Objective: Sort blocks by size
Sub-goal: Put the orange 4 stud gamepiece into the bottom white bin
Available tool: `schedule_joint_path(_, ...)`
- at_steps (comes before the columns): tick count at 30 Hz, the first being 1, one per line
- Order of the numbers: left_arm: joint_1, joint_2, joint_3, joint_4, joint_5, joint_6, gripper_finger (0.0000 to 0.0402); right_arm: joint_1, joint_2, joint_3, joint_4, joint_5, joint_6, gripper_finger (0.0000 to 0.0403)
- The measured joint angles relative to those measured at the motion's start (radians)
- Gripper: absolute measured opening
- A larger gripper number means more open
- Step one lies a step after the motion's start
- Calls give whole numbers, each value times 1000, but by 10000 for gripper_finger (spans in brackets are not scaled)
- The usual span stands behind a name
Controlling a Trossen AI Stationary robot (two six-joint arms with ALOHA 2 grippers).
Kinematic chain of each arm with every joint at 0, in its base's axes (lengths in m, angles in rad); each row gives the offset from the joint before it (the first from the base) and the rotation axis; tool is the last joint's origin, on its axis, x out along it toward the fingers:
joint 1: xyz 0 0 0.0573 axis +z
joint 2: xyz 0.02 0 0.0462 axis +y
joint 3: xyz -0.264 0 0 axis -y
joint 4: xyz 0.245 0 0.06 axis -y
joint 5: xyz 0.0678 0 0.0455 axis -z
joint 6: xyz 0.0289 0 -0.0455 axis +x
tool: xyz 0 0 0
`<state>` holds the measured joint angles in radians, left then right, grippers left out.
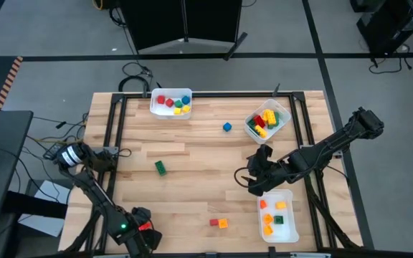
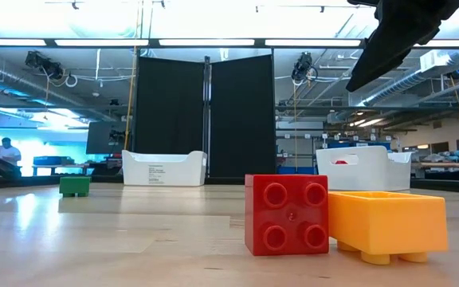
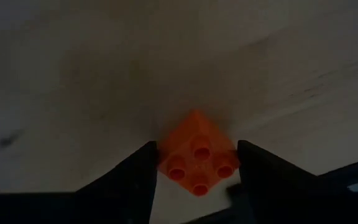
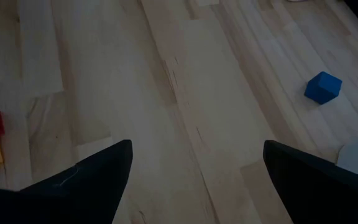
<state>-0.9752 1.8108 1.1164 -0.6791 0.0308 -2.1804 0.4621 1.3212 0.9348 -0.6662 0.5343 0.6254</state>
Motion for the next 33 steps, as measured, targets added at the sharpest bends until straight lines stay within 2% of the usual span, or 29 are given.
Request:
schedule_joint_path(5,16,-41,0,3,-161,93,212,0,0,0,0,0,0,373)
schedule_joint_path(11,76,-102,0,17,-279,287,211,0,0,0,0,0,0,373)
schedule_joint_path(15,141,-108,0,142,-409,542,211,-13,0,0,-1,0,-32,373)
schedule_joint_path(19,223,-104,0,386,-489,997,211,-49,0,0,-3,0,-53,373)
schedule_joint_path(22,298,-103,0,564,-507,1324,211,-81,0,0,-6,0,-64,373)
schedule_joint_path(26,403,-103,0,722,-511,1587,211,-115,0,0,-27,-5,-132,373)
schedule_joint_path(33,546,-95,16,856,-445,1762,211,-169,0,0,-151,-32,-156,373)
